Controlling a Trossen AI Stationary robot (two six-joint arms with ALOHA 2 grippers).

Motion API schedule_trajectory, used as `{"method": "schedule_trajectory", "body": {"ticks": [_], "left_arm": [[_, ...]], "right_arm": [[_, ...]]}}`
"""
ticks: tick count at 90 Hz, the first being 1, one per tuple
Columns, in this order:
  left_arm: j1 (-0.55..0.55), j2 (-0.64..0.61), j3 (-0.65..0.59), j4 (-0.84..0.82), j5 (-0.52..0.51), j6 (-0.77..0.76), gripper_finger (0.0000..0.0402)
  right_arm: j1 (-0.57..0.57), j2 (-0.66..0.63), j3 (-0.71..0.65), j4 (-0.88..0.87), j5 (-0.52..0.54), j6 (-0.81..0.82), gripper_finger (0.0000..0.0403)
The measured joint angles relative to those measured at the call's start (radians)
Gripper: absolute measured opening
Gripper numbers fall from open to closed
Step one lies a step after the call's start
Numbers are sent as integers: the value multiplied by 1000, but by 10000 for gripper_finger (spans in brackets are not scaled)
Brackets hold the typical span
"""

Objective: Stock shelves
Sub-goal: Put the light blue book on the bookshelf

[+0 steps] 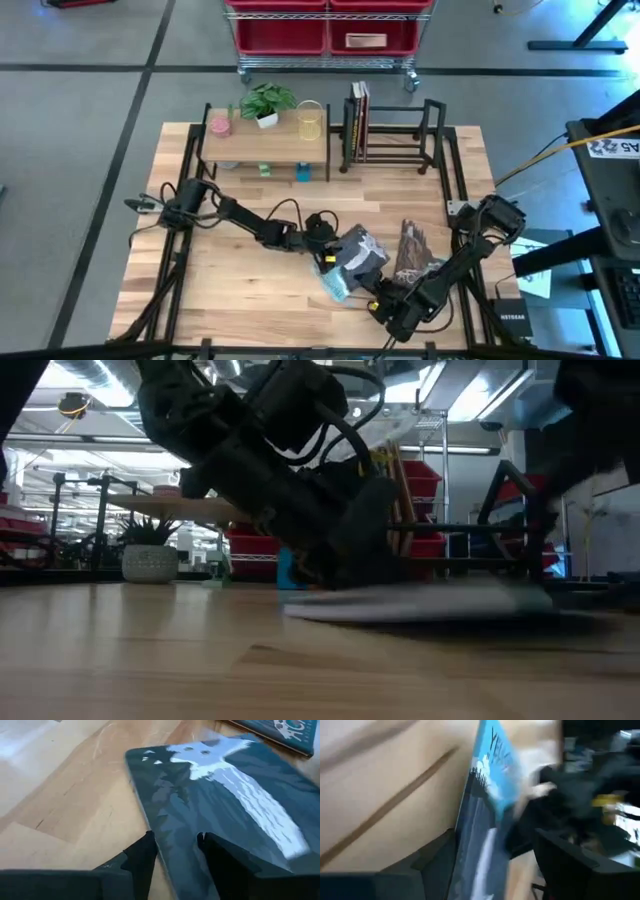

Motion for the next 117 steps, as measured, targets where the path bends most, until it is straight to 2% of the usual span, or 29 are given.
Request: {"method": "schedule_trajectory", "body": {"ticks": [7, 12, 42, 59, 71, 81, 99, 107, 117], "left_arm": [[0, 1, 0, -1, 2, 0, 153], [0, 1, 0, -2, 3, 0, 153], [-2, 2, 0, -6, 10, 1, 153], [-3, 2, -1, -6, 10, -1, 153], [-4, 2, -1, -6, 13, 1, 153], [-5, 2, -1, -6, 21, 1, 153], [-6, 3, -1, -6, 25, -3, 153], [-6, 2, -1, -6, 34, -4, 153], [-6, 2, -2, -10, 33, -5, 153]], "right_arm": [[-3, -2, 19, -5, 47, 13, 243], [-3, -2, 26, -14, 42, 12, 243], [-66, 8, 26, -38, -223, 151, 243], [-91, 5, 29, -62, -360, 27, 243], [-64, 5, 37, -89, -335, -2, 243], [-53, 4, 48, -114, -360, 0, 243], [-88, 49, 37, -125, -402, 127, 242], [-99, 75, 39, -97, -351, 136, 242], [-97, 90, 37, -61, -209, 193, 243]]}}
